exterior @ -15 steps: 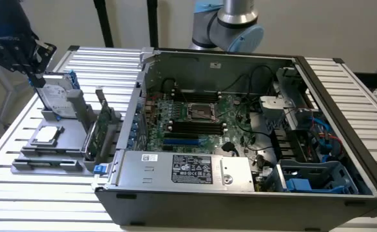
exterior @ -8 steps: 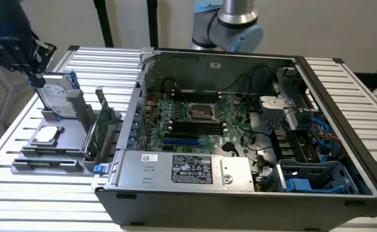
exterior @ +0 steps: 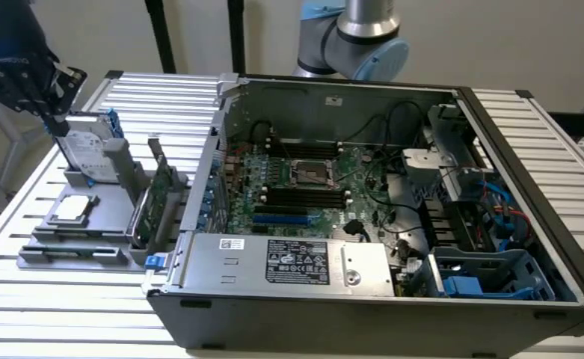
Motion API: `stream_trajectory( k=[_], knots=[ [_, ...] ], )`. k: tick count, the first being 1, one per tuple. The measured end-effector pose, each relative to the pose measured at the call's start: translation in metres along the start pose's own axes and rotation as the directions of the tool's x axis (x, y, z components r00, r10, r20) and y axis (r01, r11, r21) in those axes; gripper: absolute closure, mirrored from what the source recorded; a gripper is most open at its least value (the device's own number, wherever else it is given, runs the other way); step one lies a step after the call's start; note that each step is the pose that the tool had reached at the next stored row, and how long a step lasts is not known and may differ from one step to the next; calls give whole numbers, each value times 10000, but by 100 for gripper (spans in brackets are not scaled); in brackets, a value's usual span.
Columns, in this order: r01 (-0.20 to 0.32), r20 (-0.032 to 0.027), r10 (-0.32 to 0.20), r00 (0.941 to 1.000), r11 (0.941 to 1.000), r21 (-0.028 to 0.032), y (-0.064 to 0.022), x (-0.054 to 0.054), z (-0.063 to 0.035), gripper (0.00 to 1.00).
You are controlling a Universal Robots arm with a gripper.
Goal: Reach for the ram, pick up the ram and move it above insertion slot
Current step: 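Reach for the ram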
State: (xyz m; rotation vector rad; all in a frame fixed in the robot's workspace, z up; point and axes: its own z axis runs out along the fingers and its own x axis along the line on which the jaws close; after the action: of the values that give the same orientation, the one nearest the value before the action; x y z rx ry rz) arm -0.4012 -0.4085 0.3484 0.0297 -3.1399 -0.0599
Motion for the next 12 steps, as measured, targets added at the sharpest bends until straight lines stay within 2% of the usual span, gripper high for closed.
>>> stream_trajectory(
  k=[12],
  knots=[
    [6, 1, -6, 10000, 10000, -1, -483, 5, -7, 89]
  ],
)
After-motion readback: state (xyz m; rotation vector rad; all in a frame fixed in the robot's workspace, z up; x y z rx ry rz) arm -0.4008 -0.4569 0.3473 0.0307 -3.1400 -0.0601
